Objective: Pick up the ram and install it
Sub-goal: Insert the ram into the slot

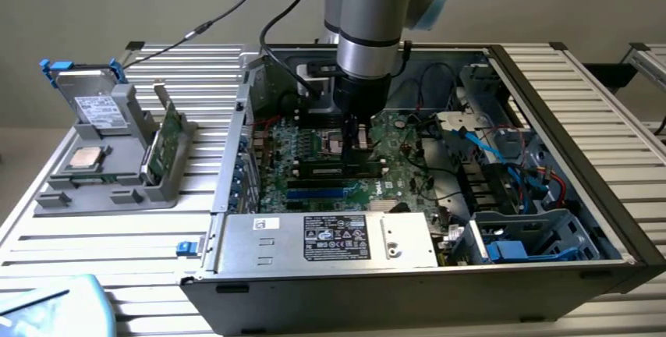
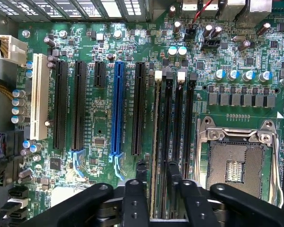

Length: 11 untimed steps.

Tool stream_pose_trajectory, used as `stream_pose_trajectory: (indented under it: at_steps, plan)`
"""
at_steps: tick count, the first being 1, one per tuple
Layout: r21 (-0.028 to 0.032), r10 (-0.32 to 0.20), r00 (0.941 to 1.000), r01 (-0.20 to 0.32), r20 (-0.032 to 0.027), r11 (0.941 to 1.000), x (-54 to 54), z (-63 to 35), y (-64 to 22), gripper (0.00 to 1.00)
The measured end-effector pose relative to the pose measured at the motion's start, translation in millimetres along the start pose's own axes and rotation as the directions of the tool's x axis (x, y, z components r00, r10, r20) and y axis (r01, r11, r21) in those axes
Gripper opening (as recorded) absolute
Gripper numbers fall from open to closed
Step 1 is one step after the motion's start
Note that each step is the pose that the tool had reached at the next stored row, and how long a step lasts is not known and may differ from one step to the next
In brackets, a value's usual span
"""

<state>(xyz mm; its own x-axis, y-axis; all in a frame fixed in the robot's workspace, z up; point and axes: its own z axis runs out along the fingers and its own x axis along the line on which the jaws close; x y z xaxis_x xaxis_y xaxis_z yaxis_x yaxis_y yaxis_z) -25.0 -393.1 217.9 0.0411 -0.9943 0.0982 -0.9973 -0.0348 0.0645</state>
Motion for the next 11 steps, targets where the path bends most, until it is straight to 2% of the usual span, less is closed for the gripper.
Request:
stream_pose_trajectory:
  at_steps: [1,2,4,5,11]
  plan:
    - [0.0000,0.000,1.0000,0.000,0.0000,1.0000,0.0,0.0,0.0,0.34]
    - [-0.0001,0.000,1.0000,0.000,-0.0001,1.0000,0.0,-0.1,0.1,0.40]
    - [-0.0001,0.000,1.0000,0.000,0.0000,1.0000,-0.2,-2.1,0.5,0.40]
    - [0.0000,0.000,1.0000,0.000,0.0000,1.0000,-0.3,-4.3,0.9,0.46]
    - [-0.0001,0.000,1.0000,0.000,-0.0001,1.0000,1.1,-22.5,4.9,0.46]
